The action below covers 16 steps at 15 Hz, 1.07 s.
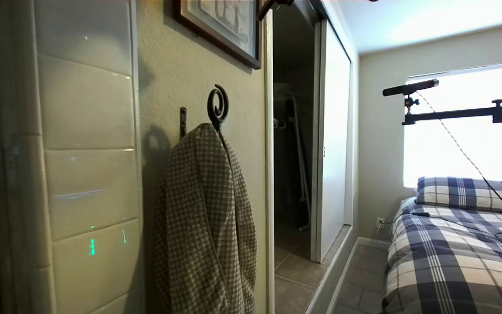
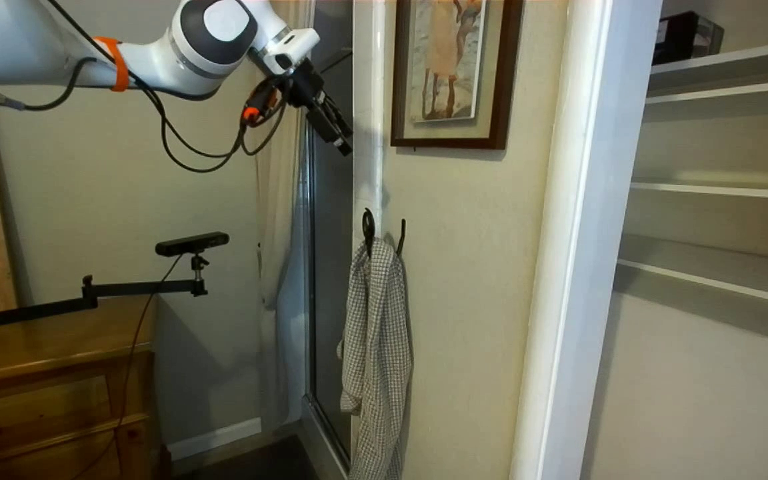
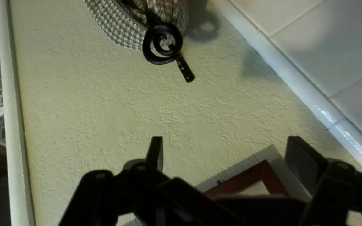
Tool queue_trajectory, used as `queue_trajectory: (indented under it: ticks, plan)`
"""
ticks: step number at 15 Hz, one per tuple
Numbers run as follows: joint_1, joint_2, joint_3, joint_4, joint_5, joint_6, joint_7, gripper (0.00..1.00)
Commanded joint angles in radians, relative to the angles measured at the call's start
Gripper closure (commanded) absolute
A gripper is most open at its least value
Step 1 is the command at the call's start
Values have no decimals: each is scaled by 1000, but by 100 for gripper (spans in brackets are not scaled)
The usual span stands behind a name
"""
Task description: Move the picture on the wall slightly to the right
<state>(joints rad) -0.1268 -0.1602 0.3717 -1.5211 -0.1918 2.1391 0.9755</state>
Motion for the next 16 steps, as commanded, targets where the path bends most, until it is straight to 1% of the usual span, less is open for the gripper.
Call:
queue_trajectory:
  ticks: [1,4,6,12,16]
  plan:
    - [73,10,-60,10,-22,-8,12,0]
    - [73,10,-60,10,-22,-8,12,0]
    - [77,27,-59,33,-42,-16,19,0]
    - [141,81,-87,95,-78,-82,27,0]
    - [170,128,-100,149,-112,-78,54,0]
